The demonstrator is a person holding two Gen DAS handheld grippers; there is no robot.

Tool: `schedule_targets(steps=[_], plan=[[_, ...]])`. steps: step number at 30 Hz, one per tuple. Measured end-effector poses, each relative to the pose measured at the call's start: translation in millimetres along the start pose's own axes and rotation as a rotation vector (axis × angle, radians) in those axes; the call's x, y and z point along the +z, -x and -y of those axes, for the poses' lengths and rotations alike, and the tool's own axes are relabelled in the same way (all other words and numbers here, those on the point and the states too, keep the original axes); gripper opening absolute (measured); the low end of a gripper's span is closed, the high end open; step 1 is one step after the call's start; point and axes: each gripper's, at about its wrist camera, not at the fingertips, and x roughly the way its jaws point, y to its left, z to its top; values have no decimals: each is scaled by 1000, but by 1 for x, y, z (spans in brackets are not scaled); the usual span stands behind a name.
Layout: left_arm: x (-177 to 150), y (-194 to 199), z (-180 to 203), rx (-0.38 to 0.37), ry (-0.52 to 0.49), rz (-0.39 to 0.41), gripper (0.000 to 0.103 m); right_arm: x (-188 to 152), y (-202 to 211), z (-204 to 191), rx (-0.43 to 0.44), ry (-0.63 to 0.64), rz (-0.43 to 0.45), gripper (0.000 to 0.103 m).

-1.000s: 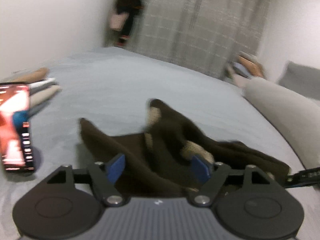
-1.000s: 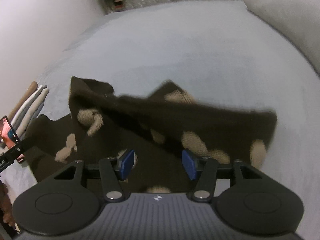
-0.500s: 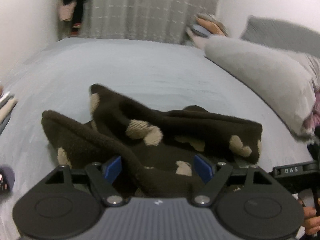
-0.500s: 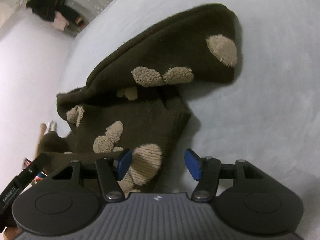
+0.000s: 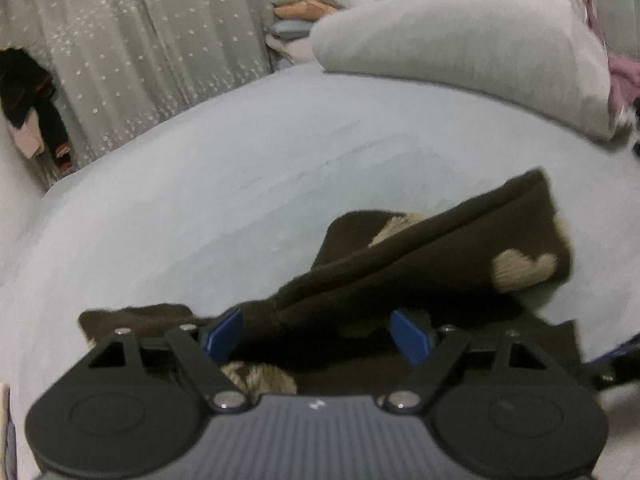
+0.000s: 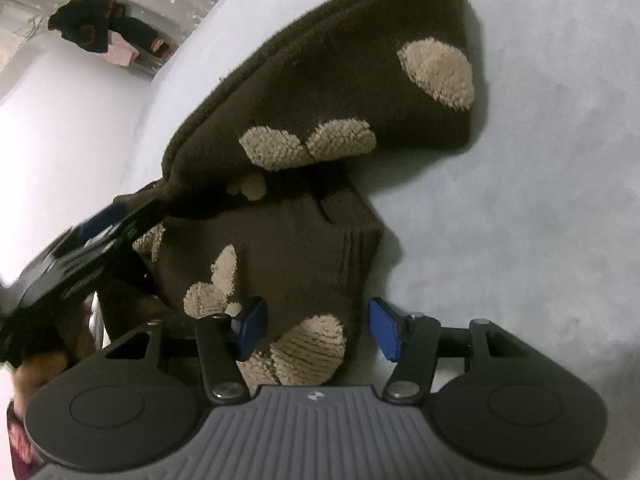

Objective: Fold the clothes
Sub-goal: 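Lay the spread garment flat on the bed with both tools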

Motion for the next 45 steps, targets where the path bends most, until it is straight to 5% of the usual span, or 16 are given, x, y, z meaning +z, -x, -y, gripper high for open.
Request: schedule_targets(steps=[7,12,13,15,18,31,37,43,45], plan=[[-3,-48,-6,34,-44,-77,80,-1,-2,5,14,16,-10,56],[-6,-68,-5,72,-50,-108,58,-5,-5,3,26,23,-12,48],[-6,-69,-5,74,-45,-110,55,-7,-4,3,22,32,-10,43],[-5,-67,-4,106,-40,-113,30,-9,-3,3,12,48,-7,29],[-5,-61,-7,144,13,-108,20,-9,-1,9,14,36,-5,15],[-8,-2,-44,71,525,-153,15,24,67,24,14,7,205,8],[-15,26,-56,-7,694,-144,15,61,131,29,-154,69,471,0],[-20,27,-53,-4,680,-124,16,81,162,42,-131,23,463,7],[-20,26,-50,9,665,-126,16,73,154,45,-104,14,422,19]])
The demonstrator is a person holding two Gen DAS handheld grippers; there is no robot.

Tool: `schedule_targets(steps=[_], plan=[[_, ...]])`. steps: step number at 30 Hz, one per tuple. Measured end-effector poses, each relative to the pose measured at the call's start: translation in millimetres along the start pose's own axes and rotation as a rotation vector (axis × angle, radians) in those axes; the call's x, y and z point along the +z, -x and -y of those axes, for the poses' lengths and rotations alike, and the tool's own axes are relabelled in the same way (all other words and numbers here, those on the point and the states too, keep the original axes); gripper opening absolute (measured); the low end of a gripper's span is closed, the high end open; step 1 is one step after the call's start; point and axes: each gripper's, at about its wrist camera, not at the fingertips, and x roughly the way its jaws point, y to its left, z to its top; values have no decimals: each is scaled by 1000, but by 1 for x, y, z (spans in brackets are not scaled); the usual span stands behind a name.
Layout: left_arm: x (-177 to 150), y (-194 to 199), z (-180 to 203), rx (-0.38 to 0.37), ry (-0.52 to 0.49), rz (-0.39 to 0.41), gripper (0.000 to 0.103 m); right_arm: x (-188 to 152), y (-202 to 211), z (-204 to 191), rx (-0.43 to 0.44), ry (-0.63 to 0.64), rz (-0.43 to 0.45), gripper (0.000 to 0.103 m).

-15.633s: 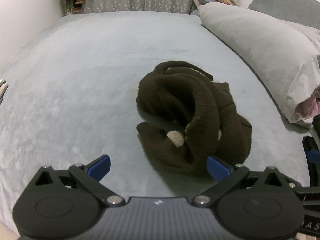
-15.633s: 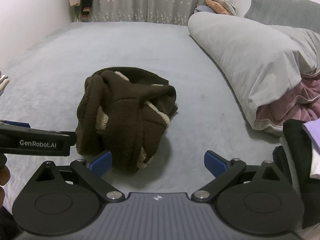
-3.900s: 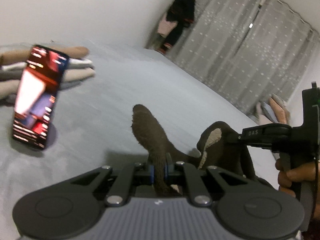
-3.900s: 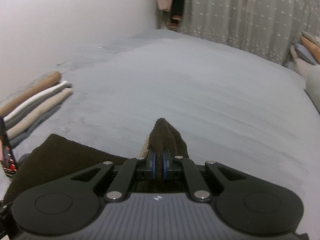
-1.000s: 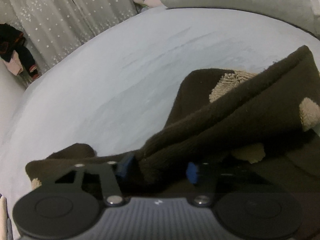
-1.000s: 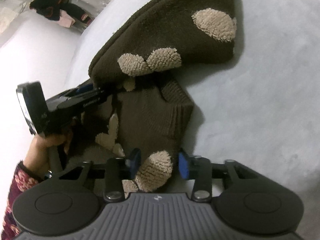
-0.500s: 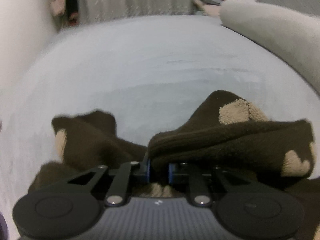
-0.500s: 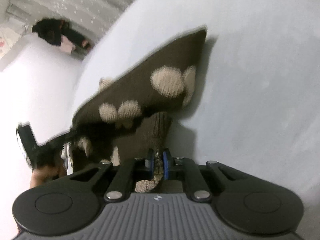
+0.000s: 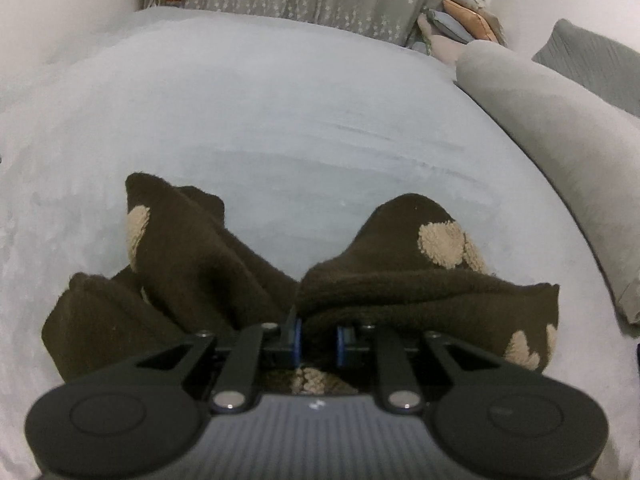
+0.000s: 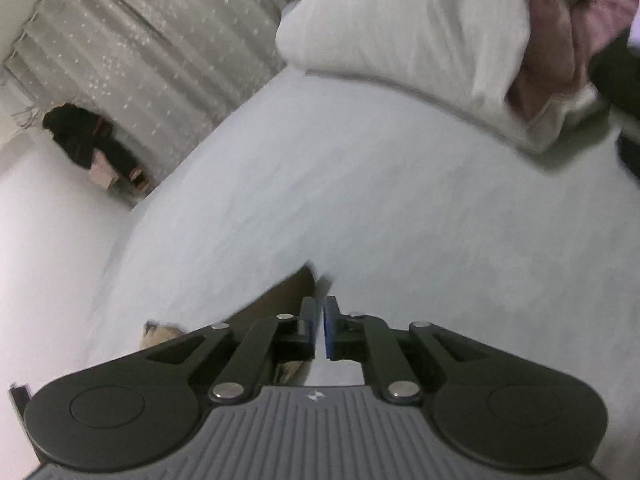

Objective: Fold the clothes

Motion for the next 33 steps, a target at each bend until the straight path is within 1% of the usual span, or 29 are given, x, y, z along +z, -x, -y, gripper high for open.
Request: schedule_targets(steps=[1,2,4,8,12,16,20,24,25,26,28,33], plan=[[-2,-1,1,8,-7,3,16,-6,-3,2,9,-5,-18,39],[-2,-1,3,14,-14,5,16,-14,-7,2,16,-11,-31,52],[0,0,4,20,-25,9,16,-29,-19,1,21,-21,-61,54],[2,0,1,19,-25,11,16,-56,-47,-2,52,-72,-166,55],[0,-3,-2,16,-16,13,16,-76,-64,-7,57,-104,-237,56],[-3,-6,0,18,-20,18,16,-90,-78,-7,60,-127,-298,56],[-3,-7,0,26,-21,20,16,-102,-91,-11,81,-155,-344,56],[-4,-9,4,45,-34,27,16,-111,-96,-16,90,-147,-338,56],[-4,-9,5,51,-38,29,16,-111,-96,-17,97,-146,-337,54],[-4,-9,6,56,-40,31,16,-112,-97,-17,107,-147,-338,41],[-5,-7,7,63,-33,37,16,-111,-96,-16,121,-146,-338,20],[-7,7,7,55,13,52,16,-101,-79,-16,111,-114,-272,16]])
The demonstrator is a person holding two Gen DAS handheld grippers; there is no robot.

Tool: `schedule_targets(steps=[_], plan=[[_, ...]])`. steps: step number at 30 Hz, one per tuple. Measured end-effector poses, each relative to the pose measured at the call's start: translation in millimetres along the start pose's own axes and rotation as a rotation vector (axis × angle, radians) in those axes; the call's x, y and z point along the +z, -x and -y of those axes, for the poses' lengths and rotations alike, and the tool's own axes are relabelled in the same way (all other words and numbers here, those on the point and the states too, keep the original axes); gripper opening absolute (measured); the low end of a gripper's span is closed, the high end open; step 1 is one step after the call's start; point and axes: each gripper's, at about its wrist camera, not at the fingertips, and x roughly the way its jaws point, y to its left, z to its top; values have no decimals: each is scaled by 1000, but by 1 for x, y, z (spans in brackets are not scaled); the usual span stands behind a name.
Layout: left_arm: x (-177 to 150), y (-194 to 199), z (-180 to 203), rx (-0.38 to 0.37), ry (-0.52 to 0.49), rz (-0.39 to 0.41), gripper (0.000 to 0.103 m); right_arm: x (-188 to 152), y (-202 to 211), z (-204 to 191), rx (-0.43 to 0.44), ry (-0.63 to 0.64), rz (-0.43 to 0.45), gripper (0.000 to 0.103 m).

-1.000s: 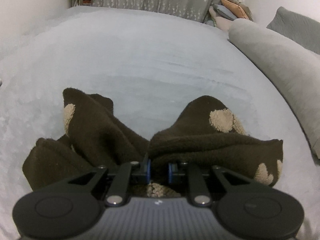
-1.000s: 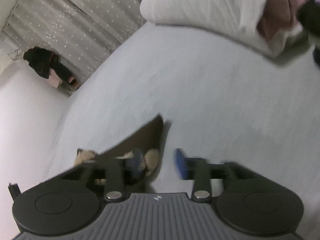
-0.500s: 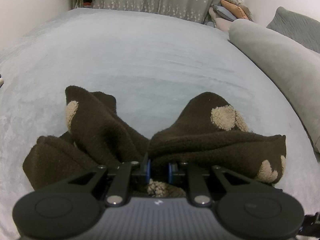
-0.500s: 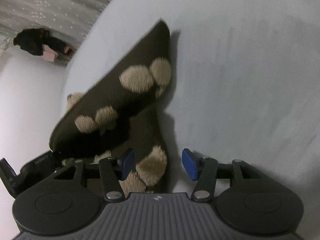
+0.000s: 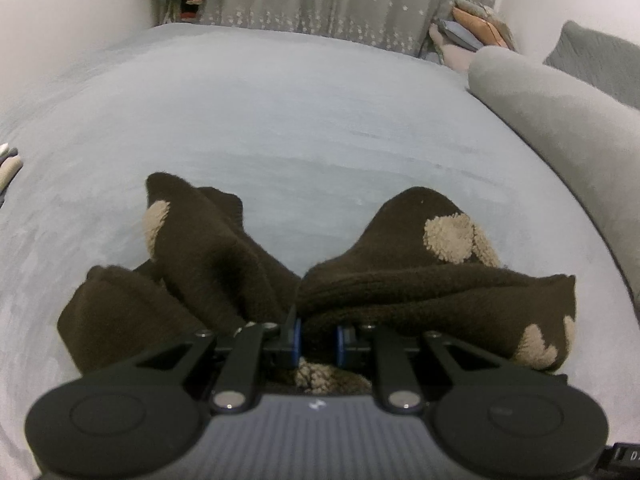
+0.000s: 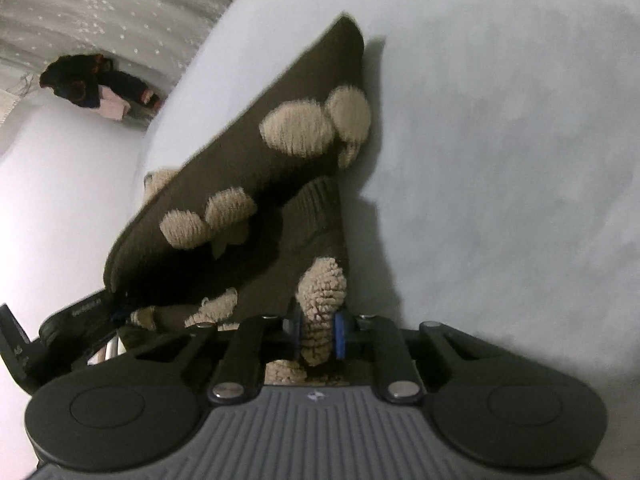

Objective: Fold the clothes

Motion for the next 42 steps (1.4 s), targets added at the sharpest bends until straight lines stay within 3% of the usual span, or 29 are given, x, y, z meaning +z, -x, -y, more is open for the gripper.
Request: schedule_targets(steps=[9,19,25,28,32,42], plan=[[0,57,-4,-107,102,20,16,26,58,-30,-7,149,161,15],[-3,137,-14,-249,208,114,15,62,129,-63,-38,317,339,15],[-22,149,-32,-363,341,76,15,90,156,-83,-32,359,407,15],[-43,147,-44,-429,421,54,15,92,160,-90,-36,390,416,15],[-77,130,-61,-451,495,7,16,86,146,-81,-55,395,377,15],[-150,65,-72,-369,571,-219,19,59,90,-11,-155,284,223,16]])
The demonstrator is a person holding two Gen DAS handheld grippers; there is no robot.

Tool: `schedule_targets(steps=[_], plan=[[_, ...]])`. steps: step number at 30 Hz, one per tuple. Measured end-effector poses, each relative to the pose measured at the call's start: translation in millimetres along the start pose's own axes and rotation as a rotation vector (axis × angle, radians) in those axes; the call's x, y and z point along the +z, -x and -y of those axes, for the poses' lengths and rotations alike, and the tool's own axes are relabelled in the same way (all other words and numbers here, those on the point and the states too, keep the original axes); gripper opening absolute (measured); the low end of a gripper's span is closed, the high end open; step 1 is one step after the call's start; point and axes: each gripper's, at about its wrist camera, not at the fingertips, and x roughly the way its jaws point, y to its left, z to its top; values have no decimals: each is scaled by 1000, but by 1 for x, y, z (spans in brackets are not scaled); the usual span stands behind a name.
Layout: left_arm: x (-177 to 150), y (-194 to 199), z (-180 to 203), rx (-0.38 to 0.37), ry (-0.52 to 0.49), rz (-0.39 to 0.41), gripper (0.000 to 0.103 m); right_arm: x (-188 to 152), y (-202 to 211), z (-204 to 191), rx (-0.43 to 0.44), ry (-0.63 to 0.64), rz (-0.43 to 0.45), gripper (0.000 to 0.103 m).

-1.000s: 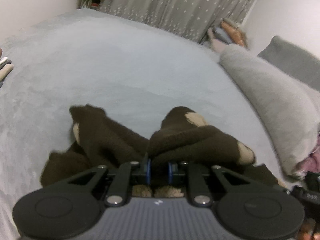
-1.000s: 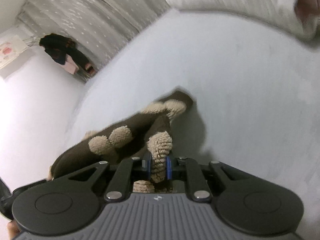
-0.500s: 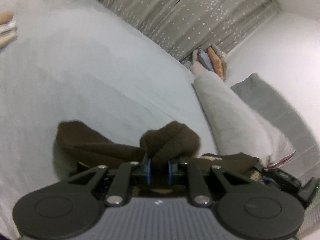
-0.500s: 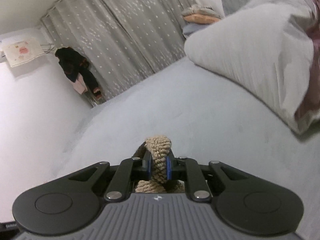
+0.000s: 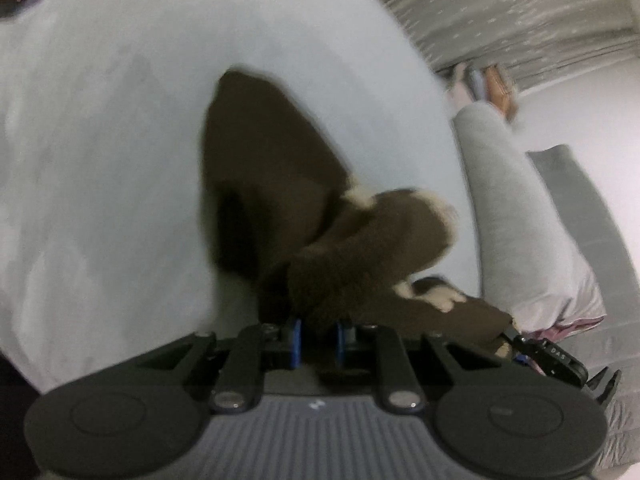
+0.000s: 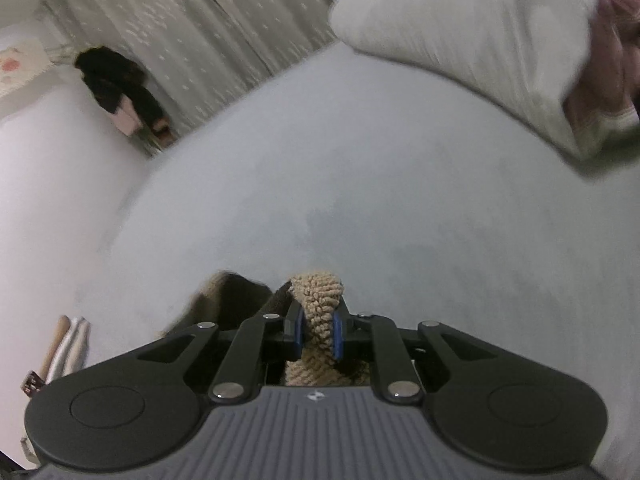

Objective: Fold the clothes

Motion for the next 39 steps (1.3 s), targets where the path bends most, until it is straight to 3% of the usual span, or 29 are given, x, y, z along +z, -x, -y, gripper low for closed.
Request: schedule_targets(steps=[4,7,9,13,16,20,24,29,32,33,34,36,37,39], plan=[[-8,-5,6,30,-81,-24,27,-17,-7,15,-33,-19,-38,17],[-9,6,33,72,-243,12,44,-19,-5,16,-31,-23,-48,17],[-5,13,51,80,-354,31,62,-18,-3,15,-23,-23,-49,18],[8,13,78,69,-471,37,71,-25,2,16,-14,-16,-51,19],[27,4,89,60,-497,33,71,-28,4,21,-14,-17,-51,20],[50,-18,92,8,-448,-4,71,-28,4,21,-11,-27,-55,20],[71,-48,99,14,-426,-70,73,-27,4,18,-15,-30,-59,21],[79,-80,108,-38,-395,-150,73,-27,1,18,-17,-40,-65,22],[77,-94,110,-24,-407,-169,72,-27,-2,17,-21,-44,-70,22],[76,-97,112,-22,-410,-170,67,-27,-3,16,-22,-43,-71,22],[75,-98,113,-23,-413,-167,61,-28,-3,15,-24,-40,-72,23],[72,-98,113,-27,-420,-157,24,-28,-4,14,-27,-37,-73,23],[70,-97,113,-26,-419,-150,17,-29,-5,14,-28,-36,-73,23],[66,-92,111,-1,-419,-104,15,-29,-4,14,-28,-37,-73,23]])
